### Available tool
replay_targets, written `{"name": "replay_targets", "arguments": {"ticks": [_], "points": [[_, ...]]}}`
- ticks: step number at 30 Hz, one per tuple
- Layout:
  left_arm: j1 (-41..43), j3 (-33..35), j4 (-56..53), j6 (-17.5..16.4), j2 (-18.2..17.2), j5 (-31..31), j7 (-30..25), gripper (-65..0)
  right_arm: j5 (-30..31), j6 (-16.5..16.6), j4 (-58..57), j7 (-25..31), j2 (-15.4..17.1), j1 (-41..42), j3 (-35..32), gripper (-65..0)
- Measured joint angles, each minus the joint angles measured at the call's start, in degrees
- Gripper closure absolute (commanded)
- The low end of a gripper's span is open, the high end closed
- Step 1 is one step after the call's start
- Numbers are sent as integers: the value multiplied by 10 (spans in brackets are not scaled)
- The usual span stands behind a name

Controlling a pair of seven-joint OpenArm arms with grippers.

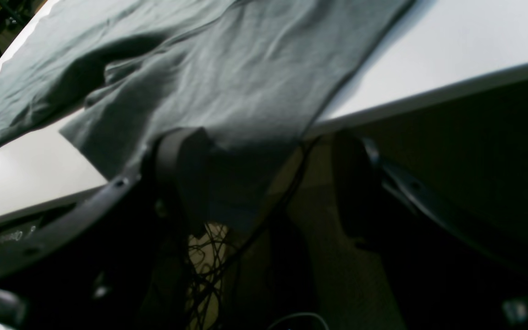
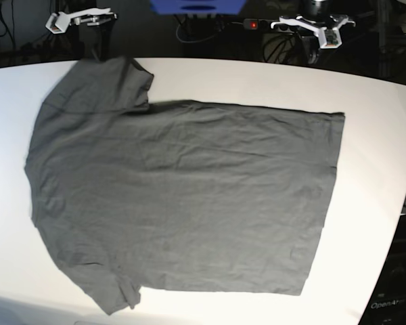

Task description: Fold the T-shirt properly

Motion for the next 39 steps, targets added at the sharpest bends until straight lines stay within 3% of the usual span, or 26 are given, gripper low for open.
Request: {"name": "replay_targets", "arguments": {"ticks": [10, 16, 18, 32, 36, 39], "points": [[6, 0, 1, 0, 0, 0, 0, -12, 1, 1, 0, -1, -1, 1, 0, -379], [5, 0, 1, 0, 0, 0, 0, -12, -10, 7, 0, -1, -1, -2, 0, -157], [5, 0, 1, 0, 0, 0, 1, -12, -10, 6, 0, -4, -2, -2, 0, -116], [4, 0, 1, 0, 1, 0, 1, -12, -10, 5, 0, -5, -4, -2, 0, -97], [4, 0, 1, 0, 1, 0, 1, -12, -12, 3, 0, -6, -3, -3, 0, -28], [4, 0, 1, 0, 1, 0, 0, -12, -12, 2, 0, -6, -3, -5, 1, -12]]}}
